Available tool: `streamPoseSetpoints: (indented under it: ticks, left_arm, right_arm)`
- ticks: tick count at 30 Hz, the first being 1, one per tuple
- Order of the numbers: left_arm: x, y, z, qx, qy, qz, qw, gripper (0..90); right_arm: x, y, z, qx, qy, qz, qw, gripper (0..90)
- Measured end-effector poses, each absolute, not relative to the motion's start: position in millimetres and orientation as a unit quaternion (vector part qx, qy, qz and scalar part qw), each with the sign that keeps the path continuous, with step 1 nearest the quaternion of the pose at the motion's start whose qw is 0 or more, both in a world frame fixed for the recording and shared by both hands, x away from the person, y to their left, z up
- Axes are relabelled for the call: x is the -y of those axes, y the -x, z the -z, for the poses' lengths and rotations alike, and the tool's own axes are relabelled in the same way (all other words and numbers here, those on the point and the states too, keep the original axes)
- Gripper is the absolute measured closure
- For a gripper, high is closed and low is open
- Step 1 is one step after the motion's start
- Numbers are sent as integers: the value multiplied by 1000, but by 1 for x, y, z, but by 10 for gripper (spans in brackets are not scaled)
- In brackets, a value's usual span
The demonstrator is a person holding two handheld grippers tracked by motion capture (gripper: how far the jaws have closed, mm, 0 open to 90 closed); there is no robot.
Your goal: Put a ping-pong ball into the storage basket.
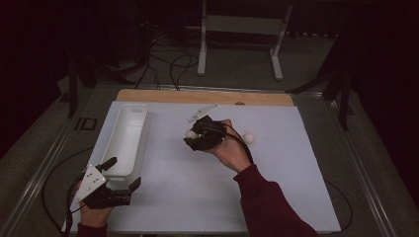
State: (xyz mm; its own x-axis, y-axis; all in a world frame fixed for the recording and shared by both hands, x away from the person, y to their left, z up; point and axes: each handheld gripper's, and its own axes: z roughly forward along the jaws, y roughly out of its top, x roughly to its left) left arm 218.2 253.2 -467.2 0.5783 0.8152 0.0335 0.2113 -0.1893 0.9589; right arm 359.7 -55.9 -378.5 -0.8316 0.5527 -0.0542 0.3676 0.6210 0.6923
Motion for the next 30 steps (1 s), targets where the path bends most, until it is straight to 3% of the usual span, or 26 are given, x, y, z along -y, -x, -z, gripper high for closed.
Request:
streamPoseSetpoints:
  ticks: [30]
  left_arm:
    - [-252, -219, 468, -359, -716, -286, 526, 0]
  right_arm:
    - [46, -365, 380, -886, -256, -366, 127, 506]
